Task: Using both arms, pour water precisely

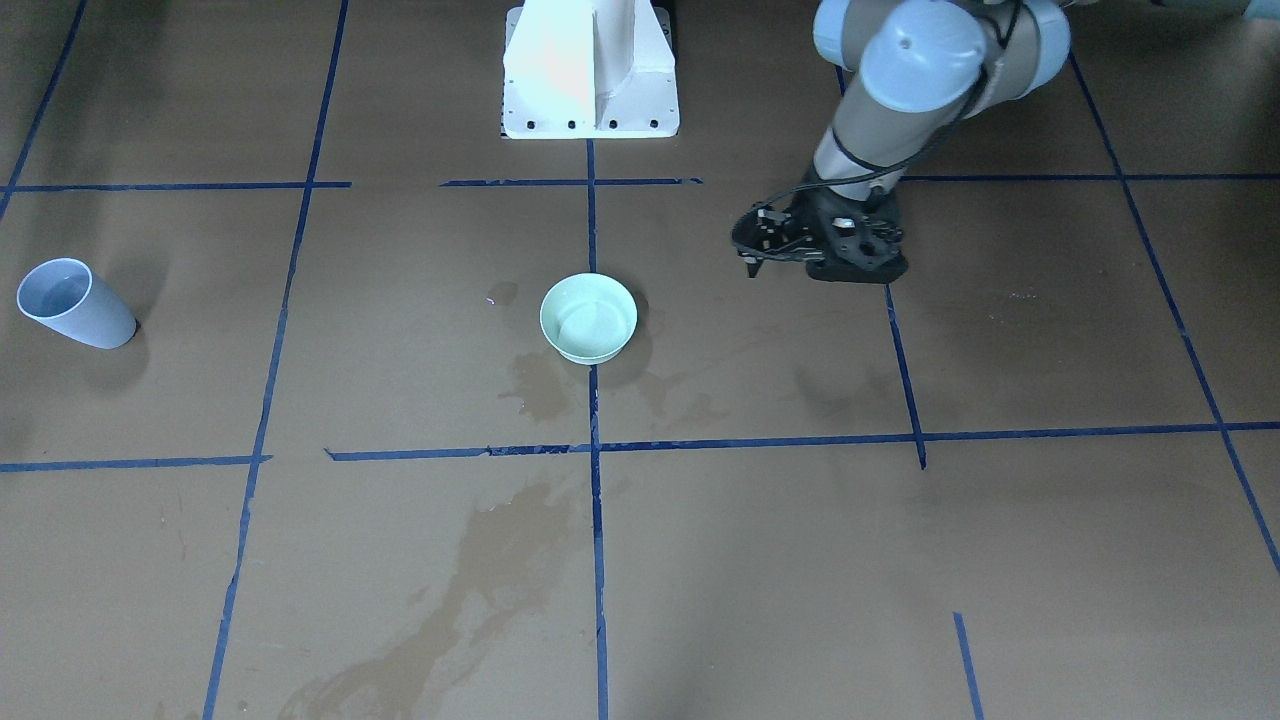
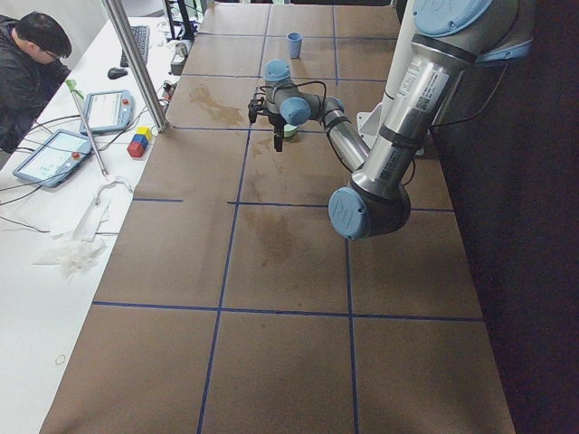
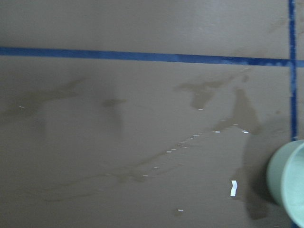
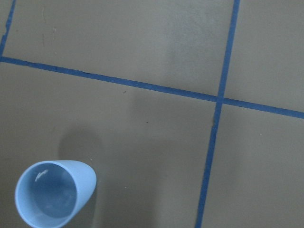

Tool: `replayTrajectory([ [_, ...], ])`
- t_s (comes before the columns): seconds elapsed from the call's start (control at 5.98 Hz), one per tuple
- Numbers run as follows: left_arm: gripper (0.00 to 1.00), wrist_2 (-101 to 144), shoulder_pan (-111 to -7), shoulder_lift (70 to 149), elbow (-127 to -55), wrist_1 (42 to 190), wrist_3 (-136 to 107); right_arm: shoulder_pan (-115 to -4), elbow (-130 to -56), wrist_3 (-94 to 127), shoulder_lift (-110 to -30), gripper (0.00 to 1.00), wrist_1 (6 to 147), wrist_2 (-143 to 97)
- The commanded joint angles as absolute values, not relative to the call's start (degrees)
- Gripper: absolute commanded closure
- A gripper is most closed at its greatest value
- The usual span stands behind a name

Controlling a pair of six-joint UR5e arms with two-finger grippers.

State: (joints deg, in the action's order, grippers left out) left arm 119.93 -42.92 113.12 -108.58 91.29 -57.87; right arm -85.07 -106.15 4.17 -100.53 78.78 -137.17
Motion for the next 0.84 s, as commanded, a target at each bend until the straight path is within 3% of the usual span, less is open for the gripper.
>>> replayTrajectory([
  [0.0, 0.0, 119.97, -45.18, 109.78, -109.51, 91.49, -55.02, -79.66, -112.99, 14.52, -100.55, 0.0, 79.1, -136.93],
  [0.33, 0.0, 119.71, -45.0, 109.69, -109.42, 91.58, -55.11, -77.34, -114.52, 20.72, -102.81, 0.0, 73.18, -136.85],
  [0.67, 0.0, 119.71, -45.0, 109.69, -109.42, 91.67, -55.28, -72.98, -114.61, 34.03, -108.78, 0.0, 55.81, -134.32],
])
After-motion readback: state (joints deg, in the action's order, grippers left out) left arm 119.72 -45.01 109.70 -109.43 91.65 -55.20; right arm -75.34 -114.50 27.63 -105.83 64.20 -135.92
